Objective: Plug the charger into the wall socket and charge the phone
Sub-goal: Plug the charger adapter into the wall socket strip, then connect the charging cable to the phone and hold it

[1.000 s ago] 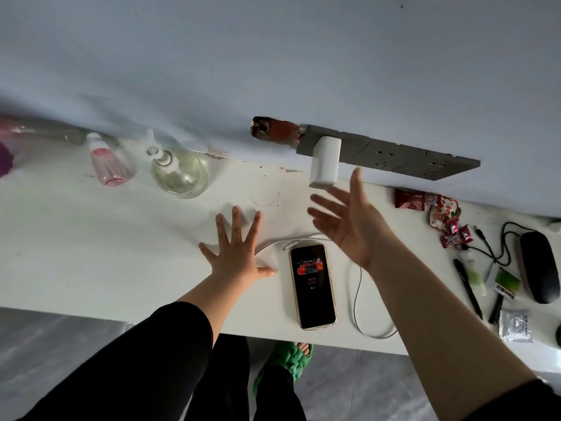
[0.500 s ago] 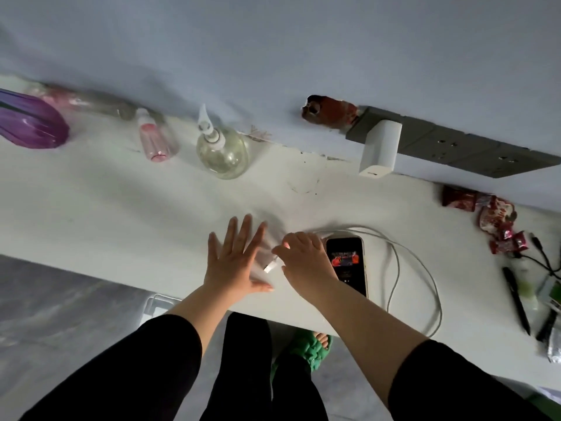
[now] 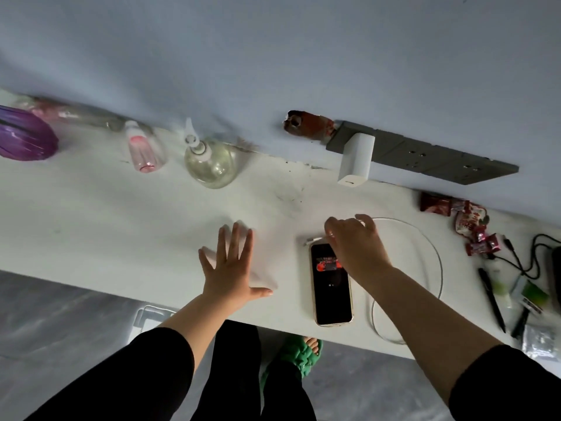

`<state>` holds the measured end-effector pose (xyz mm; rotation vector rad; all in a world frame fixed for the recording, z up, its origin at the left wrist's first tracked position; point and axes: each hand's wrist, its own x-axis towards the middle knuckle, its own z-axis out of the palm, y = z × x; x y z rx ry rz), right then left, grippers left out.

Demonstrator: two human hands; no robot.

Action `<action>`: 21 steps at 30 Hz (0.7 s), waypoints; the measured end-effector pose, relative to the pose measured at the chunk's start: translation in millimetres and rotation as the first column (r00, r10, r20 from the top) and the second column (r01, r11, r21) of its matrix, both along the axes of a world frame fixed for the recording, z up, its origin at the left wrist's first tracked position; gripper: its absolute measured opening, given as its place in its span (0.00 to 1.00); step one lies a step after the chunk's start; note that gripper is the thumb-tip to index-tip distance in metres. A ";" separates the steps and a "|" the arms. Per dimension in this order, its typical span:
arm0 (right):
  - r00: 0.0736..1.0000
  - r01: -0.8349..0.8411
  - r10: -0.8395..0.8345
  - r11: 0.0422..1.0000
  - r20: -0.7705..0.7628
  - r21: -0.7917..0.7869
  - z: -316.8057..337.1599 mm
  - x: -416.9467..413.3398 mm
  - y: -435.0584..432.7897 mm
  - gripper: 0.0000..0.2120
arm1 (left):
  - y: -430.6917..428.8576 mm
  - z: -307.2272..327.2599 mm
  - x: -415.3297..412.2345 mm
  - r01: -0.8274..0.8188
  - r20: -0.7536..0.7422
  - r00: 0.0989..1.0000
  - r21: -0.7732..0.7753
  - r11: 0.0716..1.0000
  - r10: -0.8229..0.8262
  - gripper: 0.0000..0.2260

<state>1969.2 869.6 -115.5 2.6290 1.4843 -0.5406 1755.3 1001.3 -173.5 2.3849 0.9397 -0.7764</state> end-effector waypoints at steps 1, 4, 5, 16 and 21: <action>0.994 0.097 -0.095 0.995 -0.045 0.034 8.2 6.8 -7.7 0.06 | -5.1 0.7 3.7 -0.026 -0.002 1.000 -0.007 1.000 0.026 0.59; 0.877 0.417 -0.393 0.908 -0.277 0.031 31.9 17.2 -22.5 0.06 | -19.3 3.9 22.1 -0.119 0.025 0.992 -0.061 0.991 0.121 0.57; 0.816 0.496 -0.463 0.868 -0.345 0.008 38.4 18.4 -25.6 0.06 | -23.3 5.4 30.8 -0.138 0.035 0.989 -0.077 0.987 0.141 0.57; -0.288 0.903 -0.359 0.207 -0.888 -0.376 84.2 -11.4 -8.7 0.05 | -19.4 -0.6 111.5 -0.298 0.021 0.954 -0.070 0.952 0.300 0.59; -0.287 0.920 -0.307 0.174 -0.907 -0.350 82.2 -10.4 5.3 0.04 | -17.6 -4.6 109.9 -0.293 0.009 0.956 -0.092 0.952 0.295 0.58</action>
